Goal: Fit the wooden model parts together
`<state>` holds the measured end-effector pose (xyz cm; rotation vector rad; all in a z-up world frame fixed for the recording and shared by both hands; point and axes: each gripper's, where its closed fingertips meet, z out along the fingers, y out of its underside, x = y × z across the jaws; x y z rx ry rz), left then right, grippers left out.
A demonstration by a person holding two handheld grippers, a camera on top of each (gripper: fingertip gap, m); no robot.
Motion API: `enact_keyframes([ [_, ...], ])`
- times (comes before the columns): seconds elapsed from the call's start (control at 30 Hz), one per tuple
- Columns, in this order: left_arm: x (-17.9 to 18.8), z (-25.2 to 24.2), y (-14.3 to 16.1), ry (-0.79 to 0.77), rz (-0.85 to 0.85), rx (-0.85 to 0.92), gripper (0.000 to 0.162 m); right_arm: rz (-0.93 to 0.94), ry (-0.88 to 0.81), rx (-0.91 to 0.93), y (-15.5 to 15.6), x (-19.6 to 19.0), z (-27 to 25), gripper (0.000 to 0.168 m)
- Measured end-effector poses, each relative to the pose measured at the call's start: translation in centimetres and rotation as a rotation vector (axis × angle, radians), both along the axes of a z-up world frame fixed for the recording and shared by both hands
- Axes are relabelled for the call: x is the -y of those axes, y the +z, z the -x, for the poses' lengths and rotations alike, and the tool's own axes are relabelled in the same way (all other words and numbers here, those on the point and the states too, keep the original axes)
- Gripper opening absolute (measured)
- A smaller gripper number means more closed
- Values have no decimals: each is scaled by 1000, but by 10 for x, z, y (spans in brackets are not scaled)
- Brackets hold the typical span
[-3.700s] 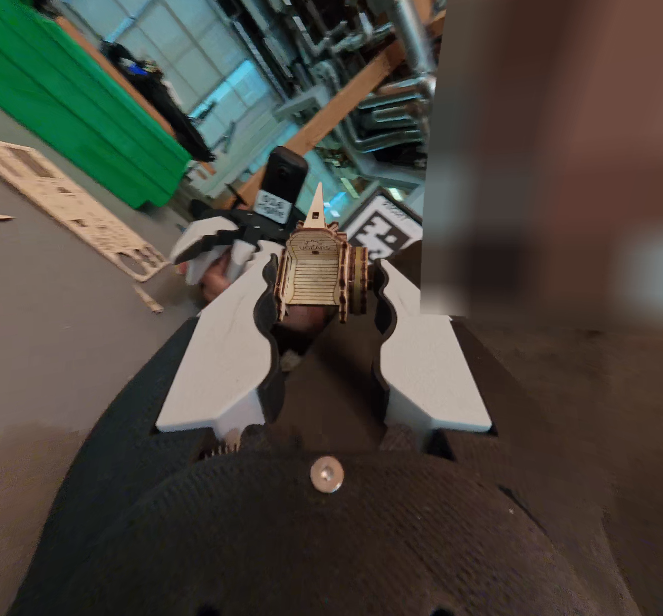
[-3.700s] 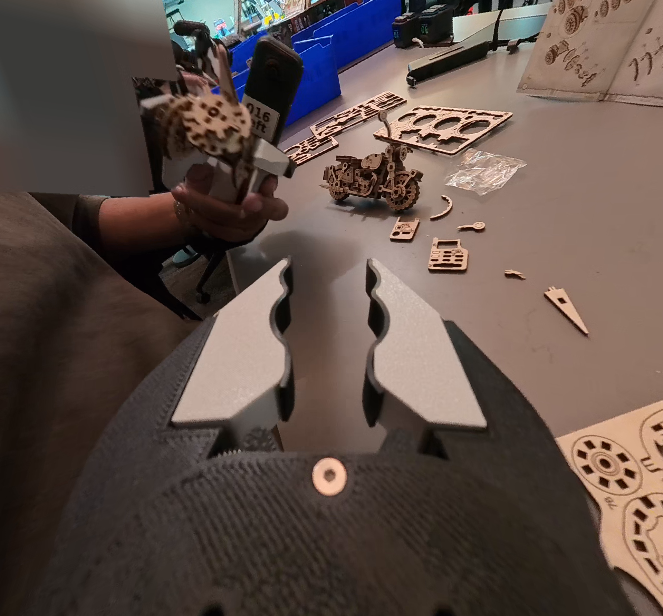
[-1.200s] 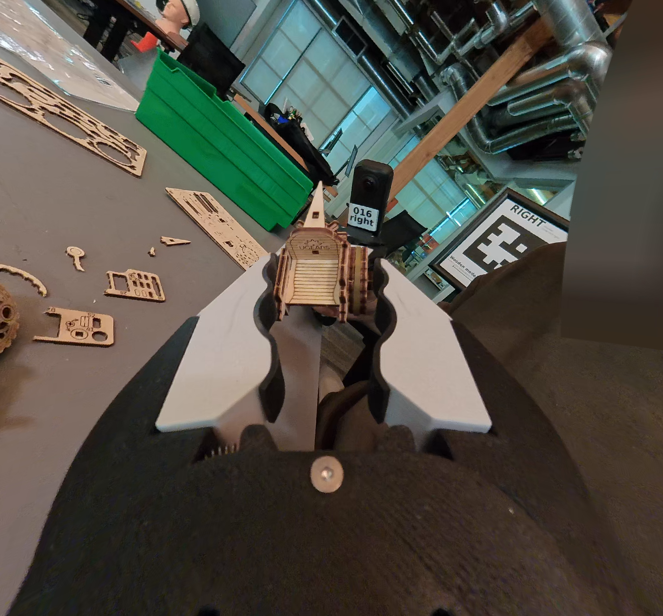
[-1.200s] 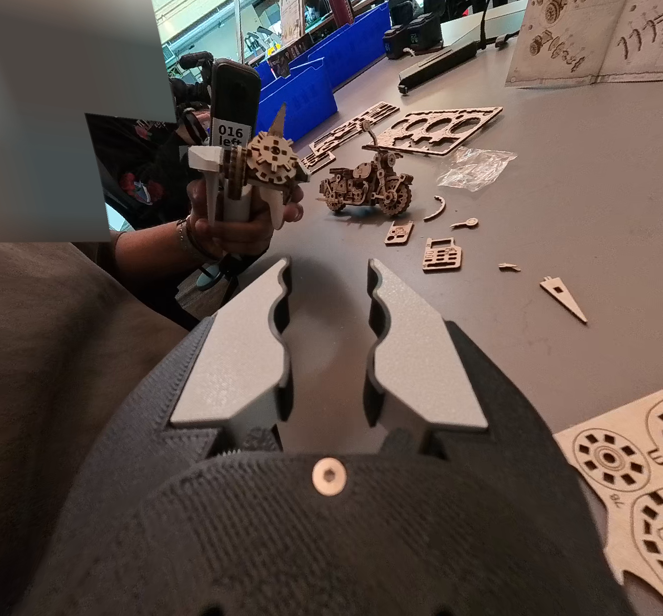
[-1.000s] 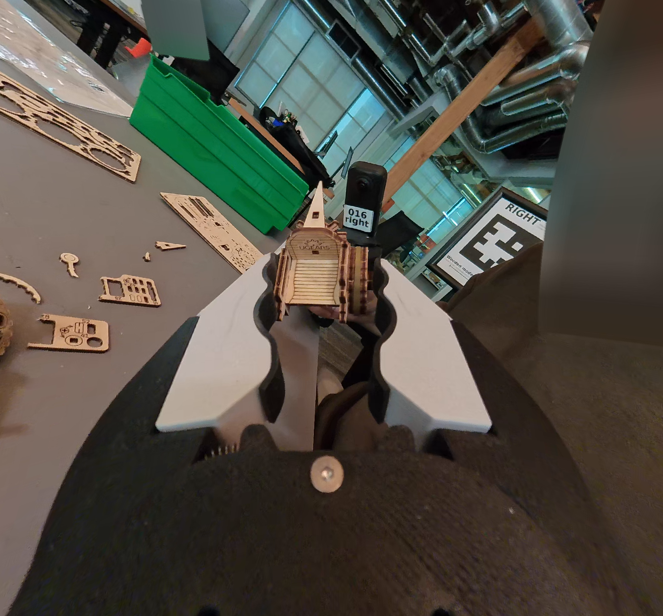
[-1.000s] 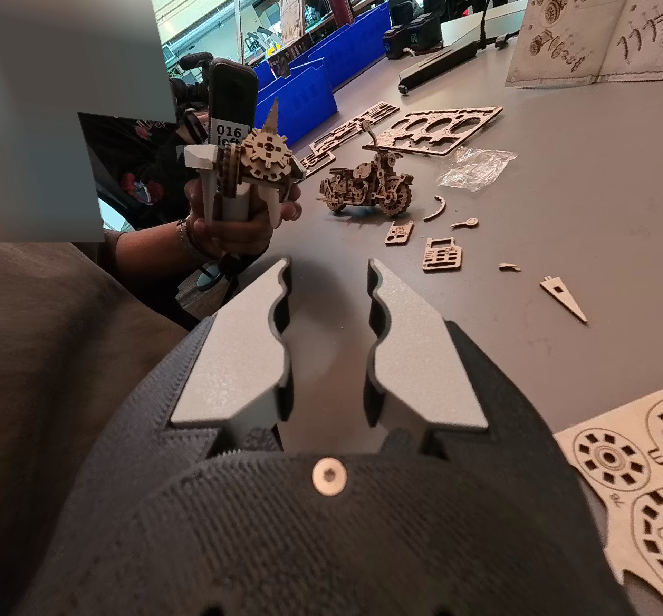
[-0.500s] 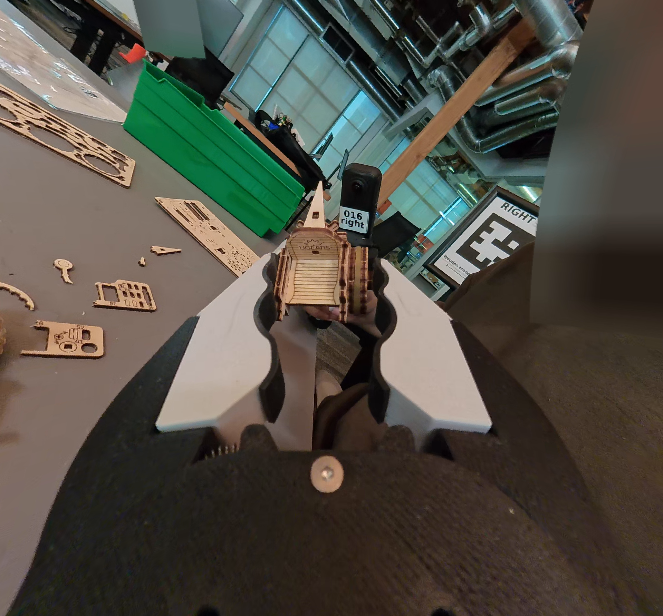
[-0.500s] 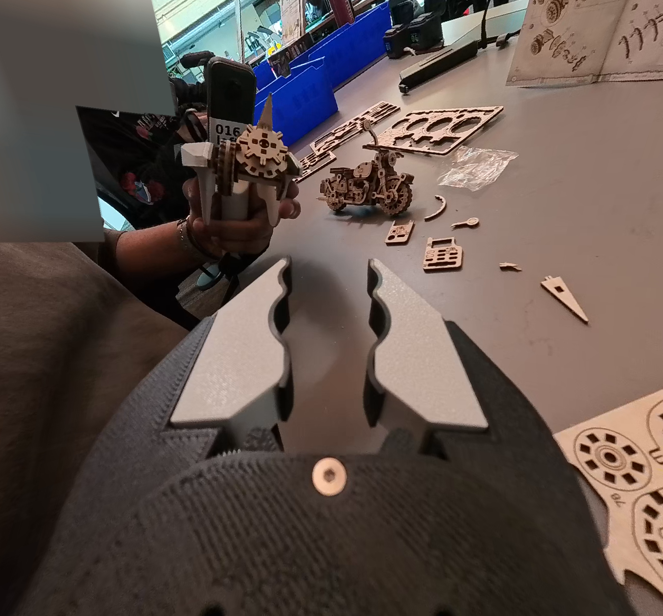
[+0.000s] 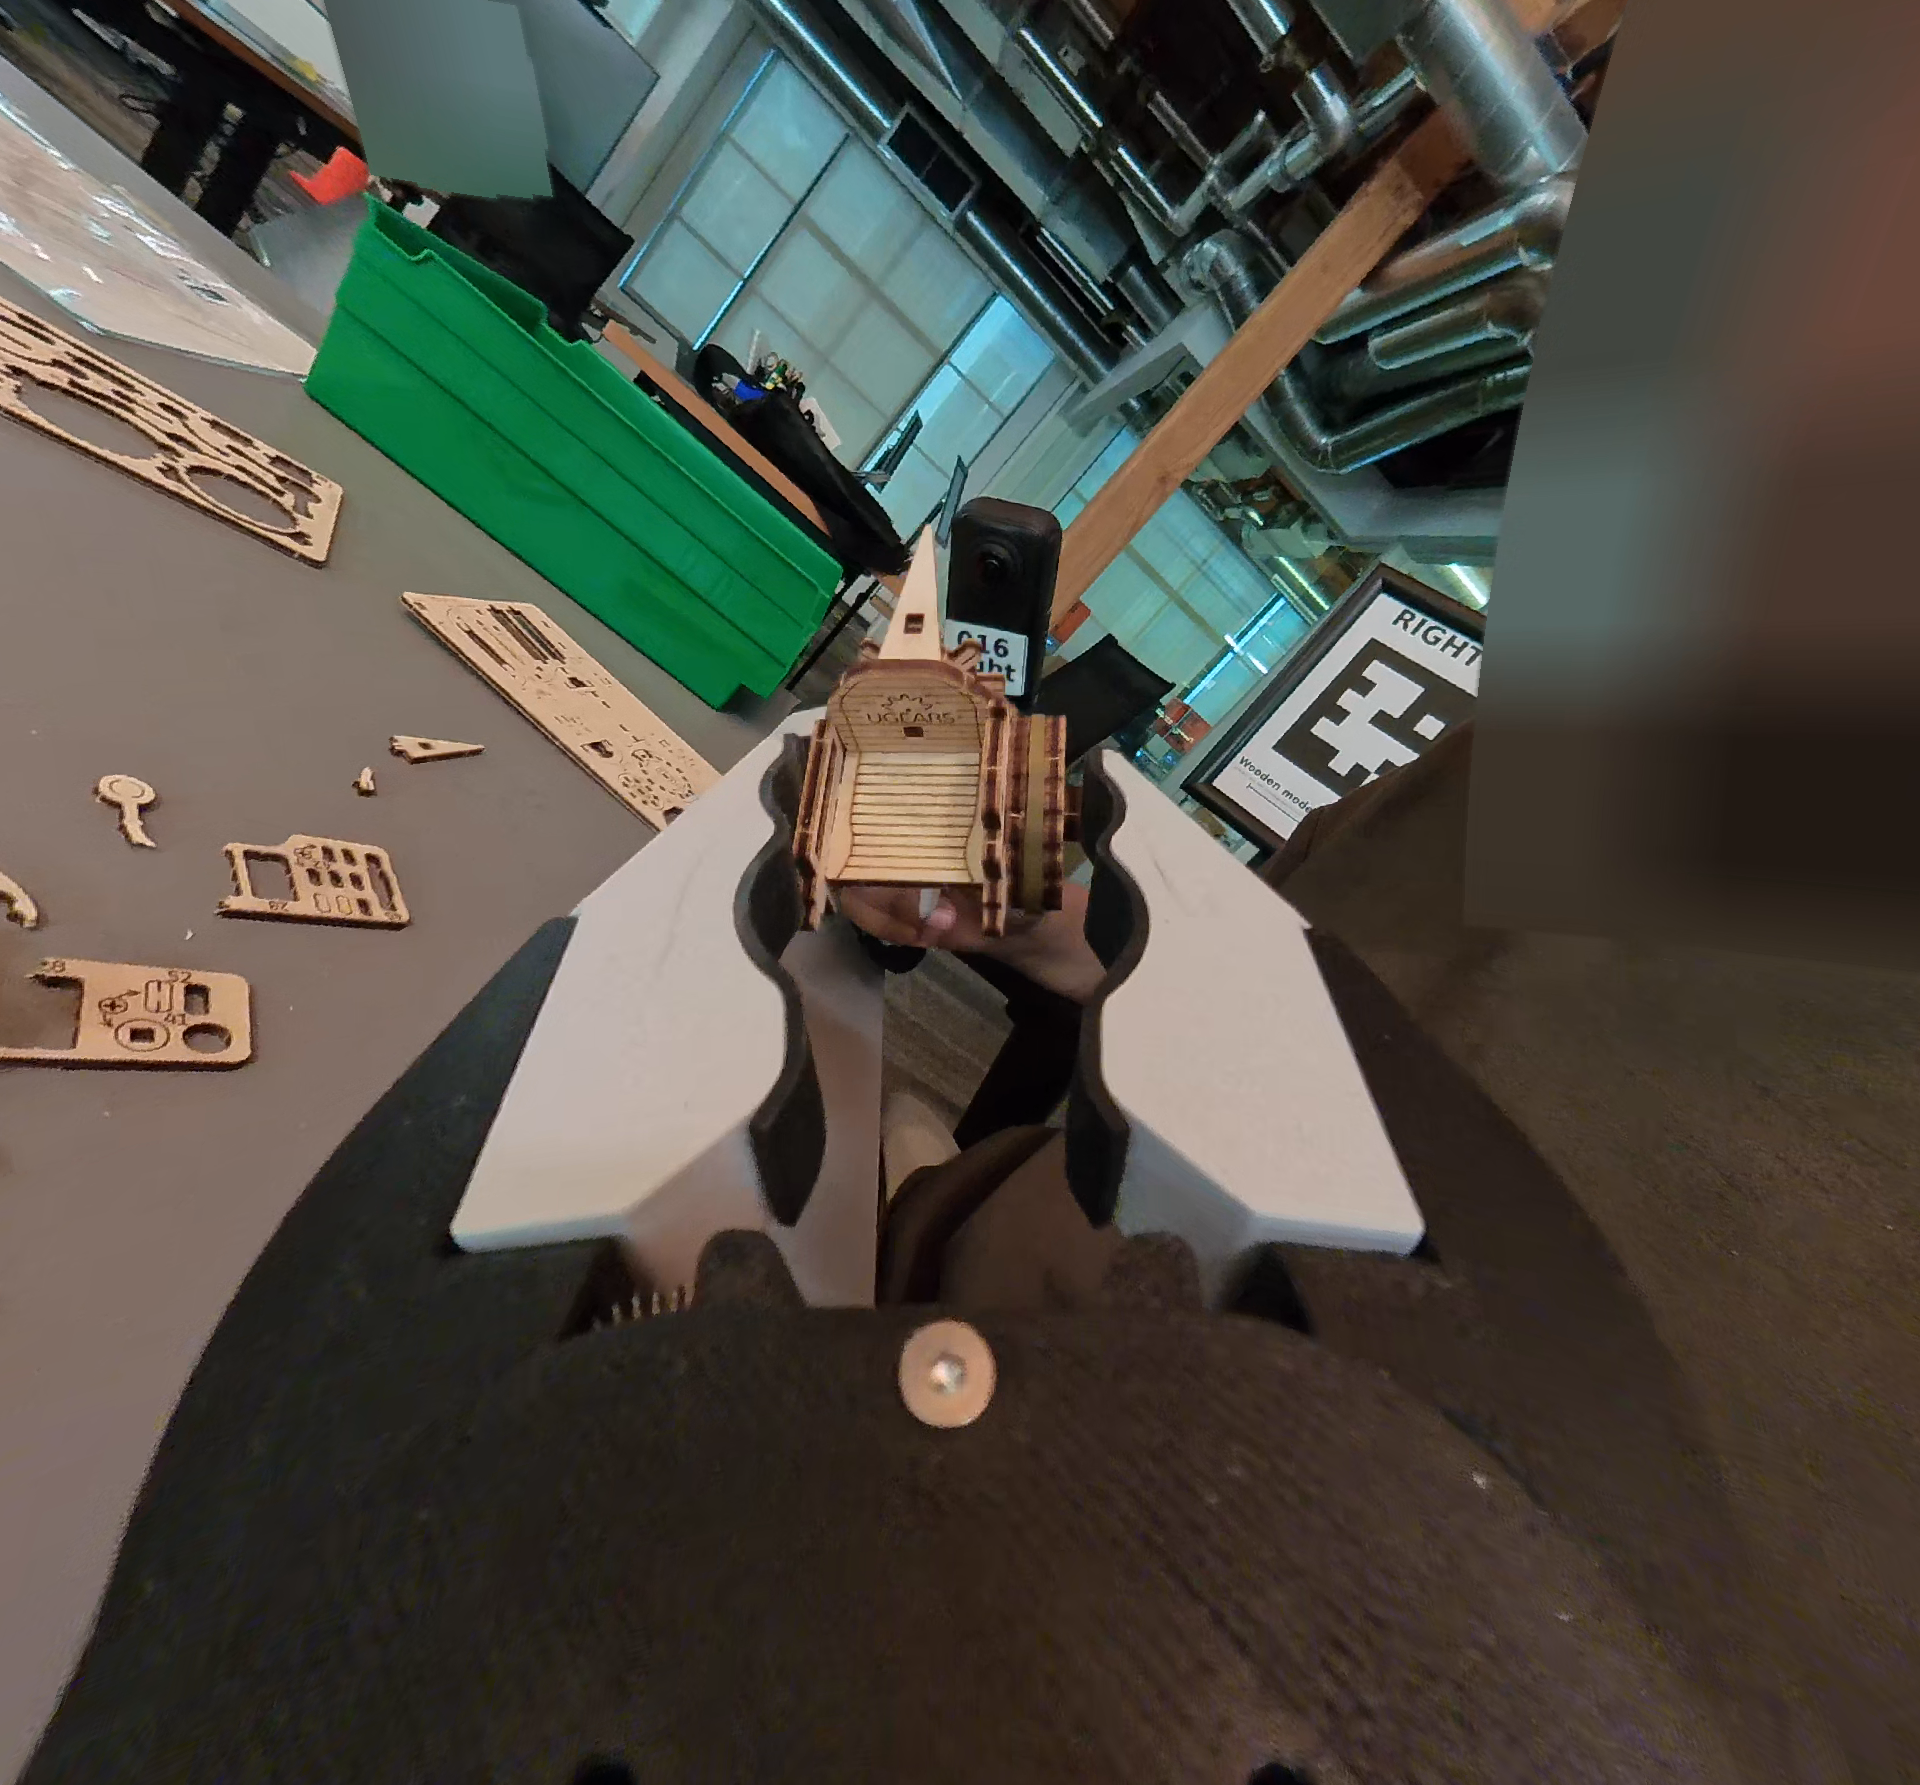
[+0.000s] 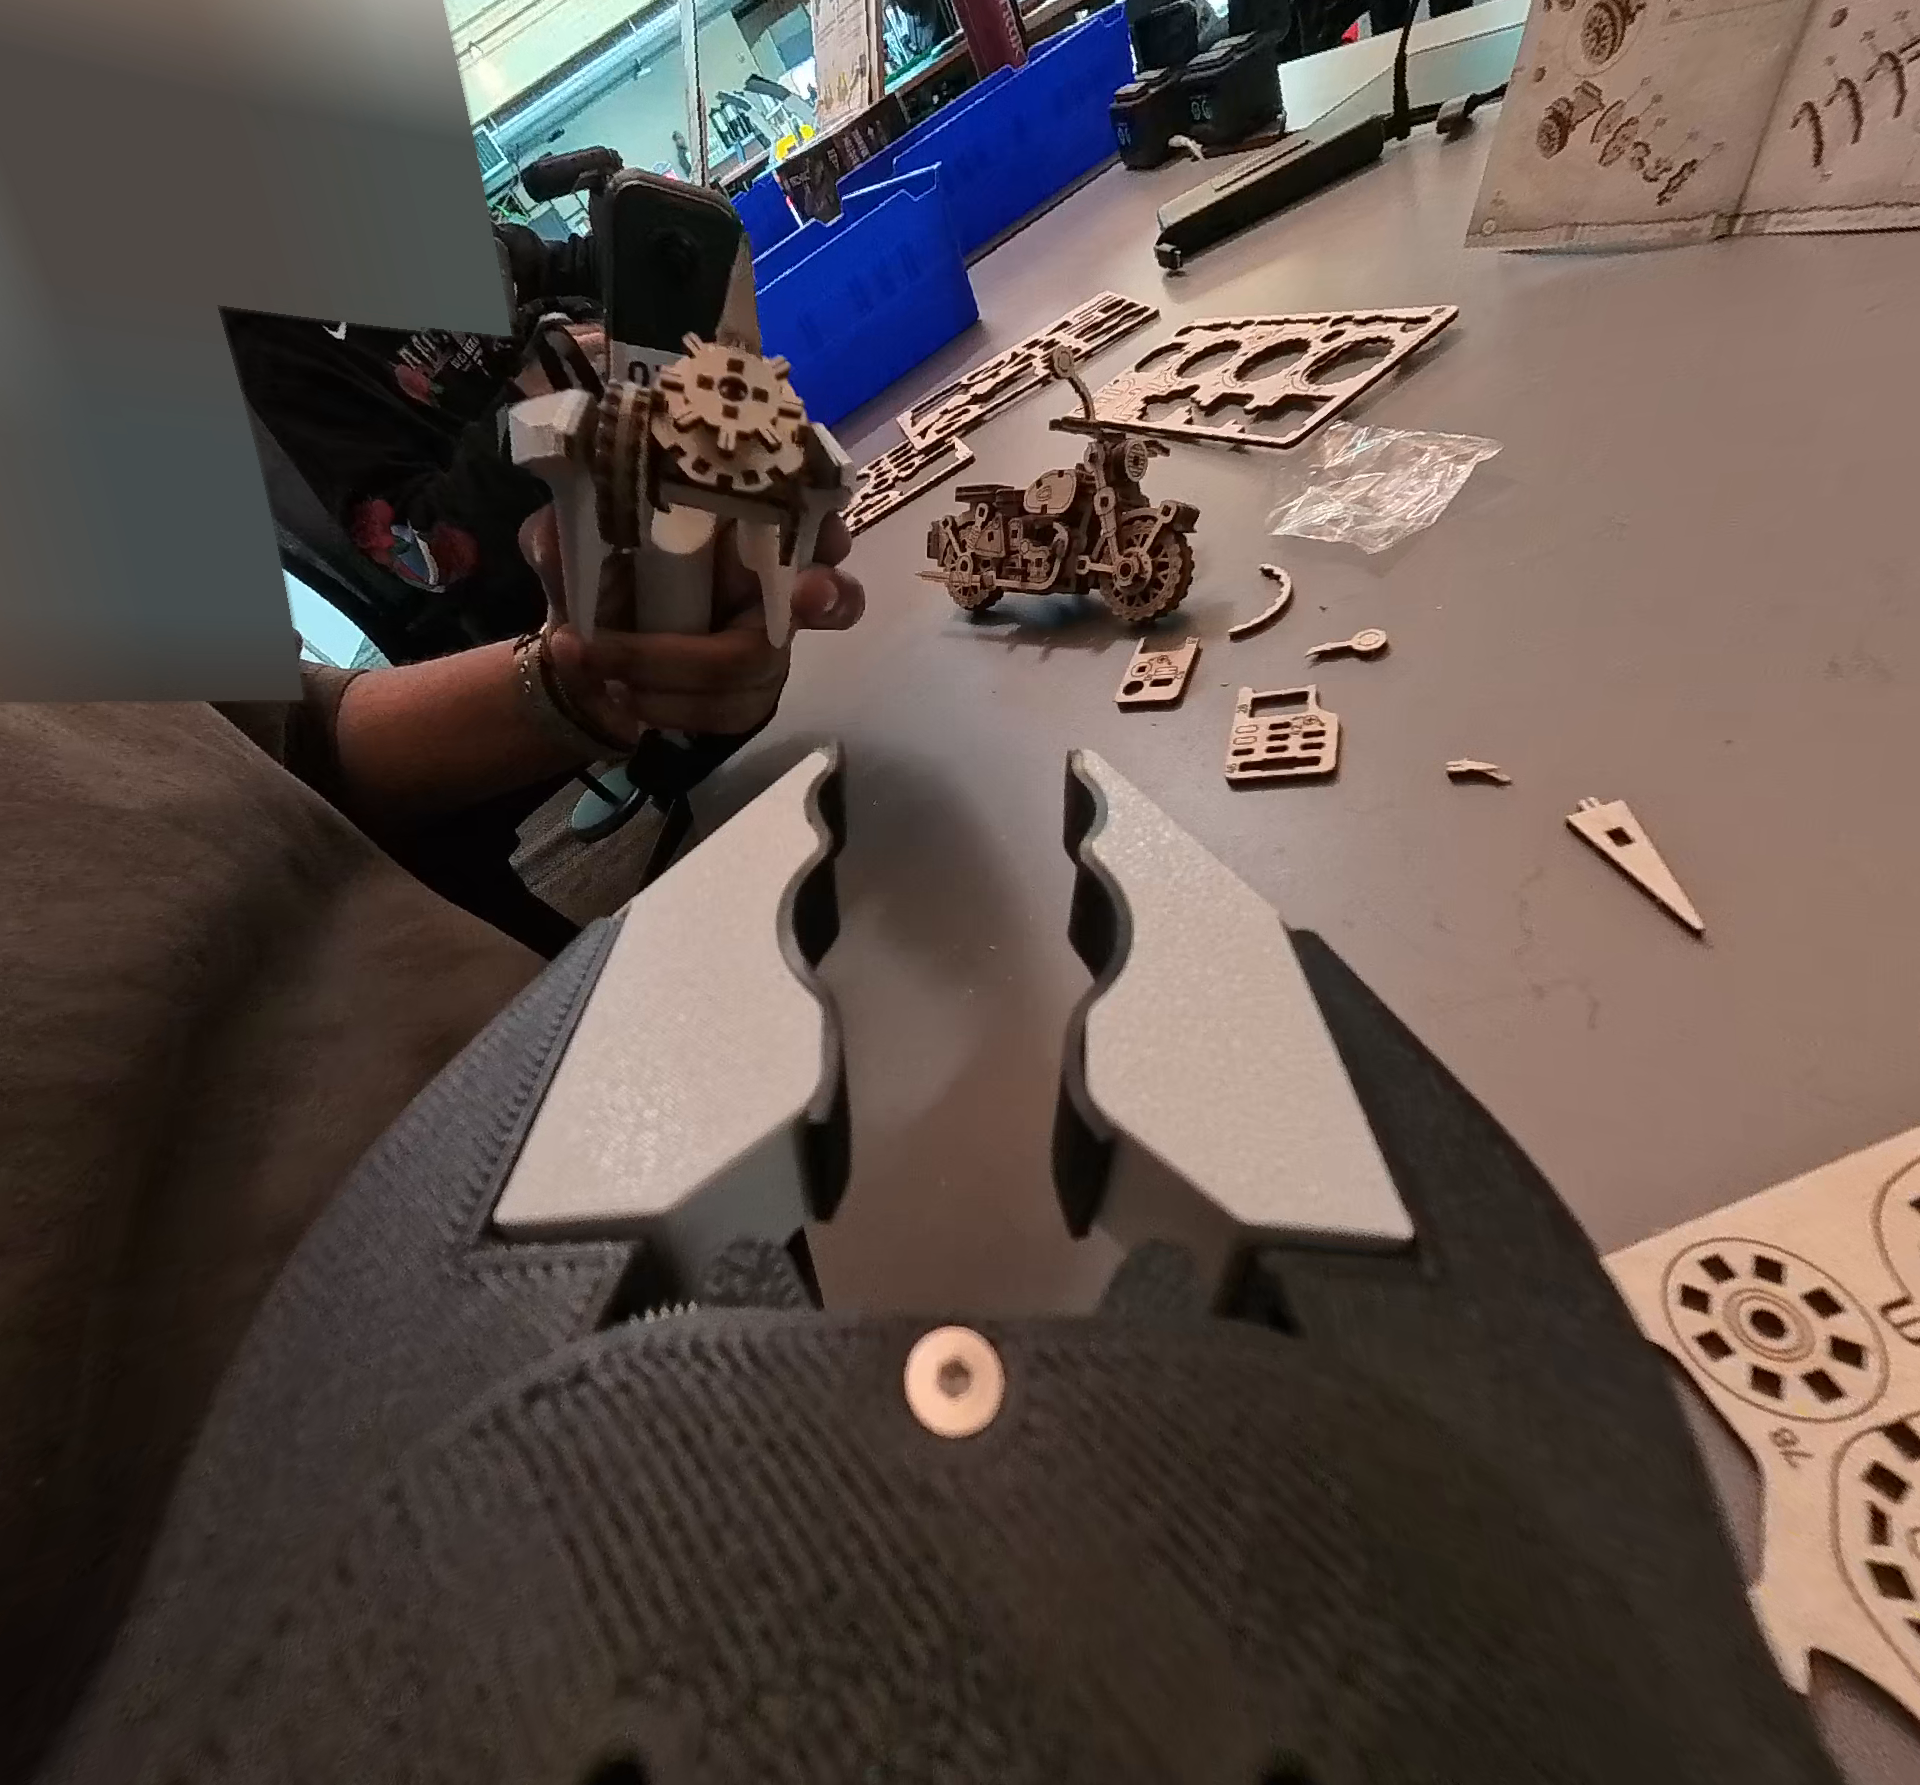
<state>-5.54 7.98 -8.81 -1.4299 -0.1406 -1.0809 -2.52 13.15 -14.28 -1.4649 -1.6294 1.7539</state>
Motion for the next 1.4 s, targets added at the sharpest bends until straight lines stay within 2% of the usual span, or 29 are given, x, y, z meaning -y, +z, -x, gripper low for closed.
enact_keyframes([
  [1.03,3,34,9,33,-21,292,50,-13,-6,3,-1,-2,0,41],
  [1.13,0,33,3,48,9,257,50,-96,-66,7,-1,-20,-1,41],
  [1.27,-3,28,-4,71,46,171,50,-276,-256,18,8,-82,-17,38],
  [1.33,-6,25,-10,76,72,128,50,-292,-230,45,6,-88,-26,36],
  [1.4,-9,21,-15,71,99,95,50,-339,-140,124,-11,-81,-34,39],
])
